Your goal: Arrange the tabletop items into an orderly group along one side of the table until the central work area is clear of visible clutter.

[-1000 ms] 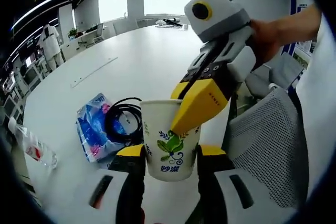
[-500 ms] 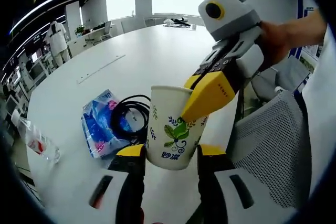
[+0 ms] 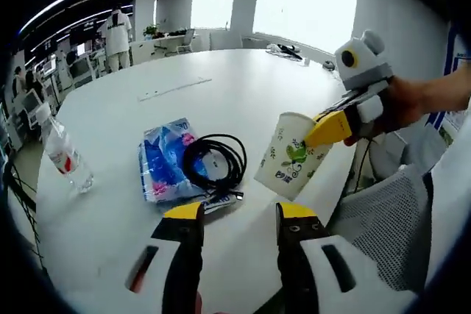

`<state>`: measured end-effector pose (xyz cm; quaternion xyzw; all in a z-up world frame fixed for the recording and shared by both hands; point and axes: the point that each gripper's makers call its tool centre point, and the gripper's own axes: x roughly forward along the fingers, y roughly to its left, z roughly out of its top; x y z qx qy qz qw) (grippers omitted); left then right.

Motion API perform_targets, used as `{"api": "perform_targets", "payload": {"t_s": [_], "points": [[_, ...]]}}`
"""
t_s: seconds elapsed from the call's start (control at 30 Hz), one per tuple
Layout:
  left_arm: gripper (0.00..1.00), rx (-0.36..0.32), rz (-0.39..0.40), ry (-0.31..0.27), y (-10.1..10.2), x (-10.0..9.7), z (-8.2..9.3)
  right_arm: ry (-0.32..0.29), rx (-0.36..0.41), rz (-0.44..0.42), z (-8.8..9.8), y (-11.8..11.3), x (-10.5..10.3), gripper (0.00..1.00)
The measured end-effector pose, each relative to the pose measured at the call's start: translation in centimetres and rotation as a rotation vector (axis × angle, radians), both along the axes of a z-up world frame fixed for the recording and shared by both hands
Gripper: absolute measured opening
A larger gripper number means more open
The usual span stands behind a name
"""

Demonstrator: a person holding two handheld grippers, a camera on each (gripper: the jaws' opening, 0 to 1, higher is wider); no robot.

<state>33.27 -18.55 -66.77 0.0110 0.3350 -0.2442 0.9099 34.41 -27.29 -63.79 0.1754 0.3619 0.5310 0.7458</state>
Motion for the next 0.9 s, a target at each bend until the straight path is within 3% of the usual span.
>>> {"api": "perform_targets", "payload": {"t_s": [0.3, 0.43, 0.67, 0.9], "points": [[0.38, -0.011, 0.15, -0.01, 4.6, 0.5, 0.2, 0.022, -0.013, -0.045, -0.6, -1.6, 0.5, 0.0], [0.42, -0.022, 0.206, 0.001, 6.4, 0.3, 0.4, 0.026, -0.028, -0.047, -0.9, -2.0, 0.5, 0.0], [0.42, -0.041, 0.273, -0.006, 8.8, -0.2, 0.6, 0.034, -0.05, -0.072, -1.5, -2.2, 1.2, 0.0], [0.43, -0.049, 0.312, -0.007, 10.5, -0.9, 0.6, 0.027, -0.056, -0.062, -1.2, -1.1, 1.7, 0.0]]}}
